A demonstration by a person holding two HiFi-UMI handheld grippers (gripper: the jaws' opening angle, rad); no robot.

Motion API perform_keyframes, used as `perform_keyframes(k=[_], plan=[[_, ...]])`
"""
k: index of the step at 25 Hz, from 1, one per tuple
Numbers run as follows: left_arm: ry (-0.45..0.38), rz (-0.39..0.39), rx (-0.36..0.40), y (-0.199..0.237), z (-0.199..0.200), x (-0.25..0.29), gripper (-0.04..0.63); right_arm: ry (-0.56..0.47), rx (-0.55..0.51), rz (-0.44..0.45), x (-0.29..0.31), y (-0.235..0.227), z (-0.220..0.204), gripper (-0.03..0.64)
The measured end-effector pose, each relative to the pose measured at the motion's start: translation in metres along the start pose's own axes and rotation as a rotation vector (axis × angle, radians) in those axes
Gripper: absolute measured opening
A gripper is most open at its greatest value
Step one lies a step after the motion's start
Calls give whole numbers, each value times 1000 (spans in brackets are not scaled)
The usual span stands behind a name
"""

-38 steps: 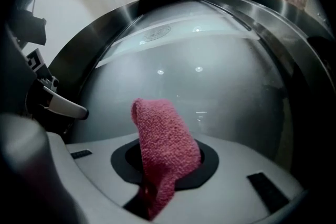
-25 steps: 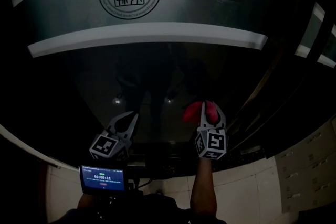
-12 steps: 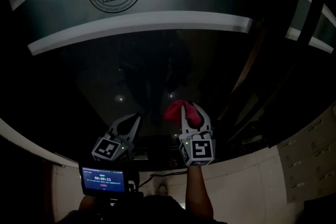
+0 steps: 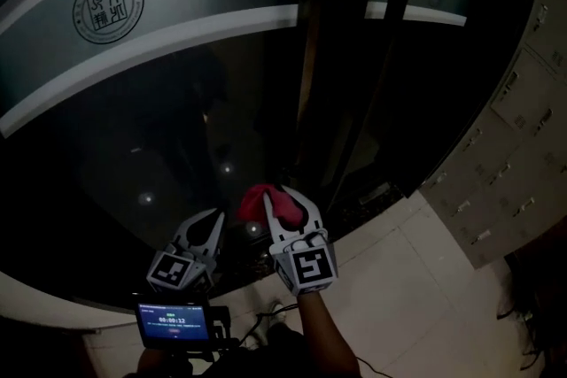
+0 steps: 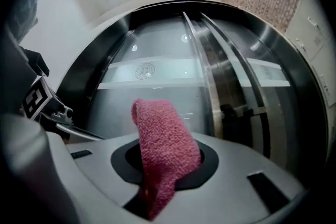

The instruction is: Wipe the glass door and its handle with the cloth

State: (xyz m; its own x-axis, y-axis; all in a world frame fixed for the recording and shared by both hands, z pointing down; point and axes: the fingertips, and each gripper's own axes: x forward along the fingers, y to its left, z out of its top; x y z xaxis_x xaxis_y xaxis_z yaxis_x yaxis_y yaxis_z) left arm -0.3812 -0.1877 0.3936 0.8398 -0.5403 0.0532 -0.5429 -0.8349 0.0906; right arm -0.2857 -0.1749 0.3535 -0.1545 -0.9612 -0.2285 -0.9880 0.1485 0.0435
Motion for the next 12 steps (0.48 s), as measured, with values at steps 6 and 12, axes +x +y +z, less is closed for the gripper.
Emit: perform_keyframes(k=[6, 12], plan=[[25, -174, 29, -83, -13, 77, 11, -22, -27, -159, -59, -88, 9, 83], [-9, -238, 63, -199, -2, 156, 11, -57, -60, -182, -121, -184, 41, 83]])
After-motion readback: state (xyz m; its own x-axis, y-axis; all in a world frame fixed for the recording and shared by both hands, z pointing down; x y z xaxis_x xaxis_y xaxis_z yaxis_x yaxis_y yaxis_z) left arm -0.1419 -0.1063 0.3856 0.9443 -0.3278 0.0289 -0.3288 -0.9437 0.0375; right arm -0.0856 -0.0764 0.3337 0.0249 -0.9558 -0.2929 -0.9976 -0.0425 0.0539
